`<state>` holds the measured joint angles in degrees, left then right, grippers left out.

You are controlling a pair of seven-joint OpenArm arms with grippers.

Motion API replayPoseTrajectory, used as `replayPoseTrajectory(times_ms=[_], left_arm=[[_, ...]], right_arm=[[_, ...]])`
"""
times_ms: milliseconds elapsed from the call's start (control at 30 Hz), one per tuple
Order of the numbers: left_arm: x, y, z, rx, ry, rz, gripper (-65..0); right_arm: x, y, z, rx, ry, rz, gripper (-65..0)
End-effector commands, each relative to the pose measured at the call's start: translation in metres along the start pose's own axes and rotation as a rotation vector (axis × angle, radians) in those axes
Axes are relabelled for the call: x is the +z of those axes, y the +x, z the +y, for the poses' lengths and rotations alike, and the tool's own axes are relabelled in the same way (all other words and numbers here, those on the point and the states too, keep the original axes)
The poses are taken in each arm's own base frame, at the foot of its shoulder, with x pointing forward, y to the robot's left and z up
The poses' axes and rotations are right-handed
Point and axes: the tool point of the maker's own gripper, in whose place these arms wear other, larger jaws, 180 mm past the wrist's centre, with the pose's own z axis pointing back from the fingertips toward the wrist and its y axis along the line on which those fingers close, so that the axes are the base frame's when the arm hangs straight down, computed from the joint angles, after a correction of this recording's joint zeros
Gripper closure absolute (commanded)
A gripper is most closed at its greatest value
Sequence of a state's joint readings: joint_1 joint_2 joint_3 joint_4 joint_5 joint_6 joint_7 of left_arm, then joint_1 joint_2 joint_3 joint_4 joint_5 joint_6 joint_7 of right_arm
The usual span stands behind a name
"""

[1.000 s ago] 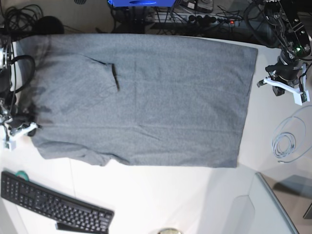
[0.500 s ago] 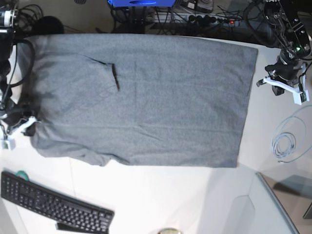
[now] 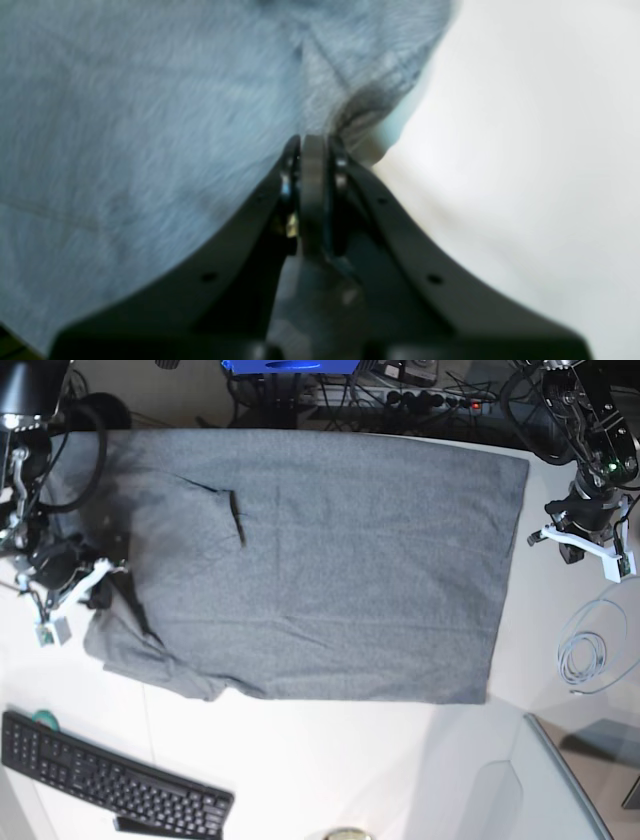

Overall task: Layout the t-shirt on the table in an organized manner, then fold the t-shirt properly
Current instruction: 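Grasp the side edge with the right gripper and pull it outward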

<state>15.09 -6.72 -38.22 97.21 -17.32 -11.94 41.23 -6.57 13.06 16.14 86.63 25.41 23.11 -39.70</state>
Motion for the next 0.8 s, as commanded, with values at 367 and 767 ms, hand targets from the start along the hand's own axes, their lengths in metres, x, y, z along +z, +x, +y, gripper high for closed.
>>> replayPoseTrajectory(times_ms=[367,767], left_arm=[[-0.013,0.013,-0.003,-0.045,-0.025,-0.013,0.0],[-0.016,0.018,-0.012,-0.059,-0.044,-0.017,0.0]], right_arm=[[0.003,-0.062,0.034,-0.096,0.056,0.081,-6.0],[-0.001,0.041,-0.046,-0.219,-0.094,-0.087,-39.6]])
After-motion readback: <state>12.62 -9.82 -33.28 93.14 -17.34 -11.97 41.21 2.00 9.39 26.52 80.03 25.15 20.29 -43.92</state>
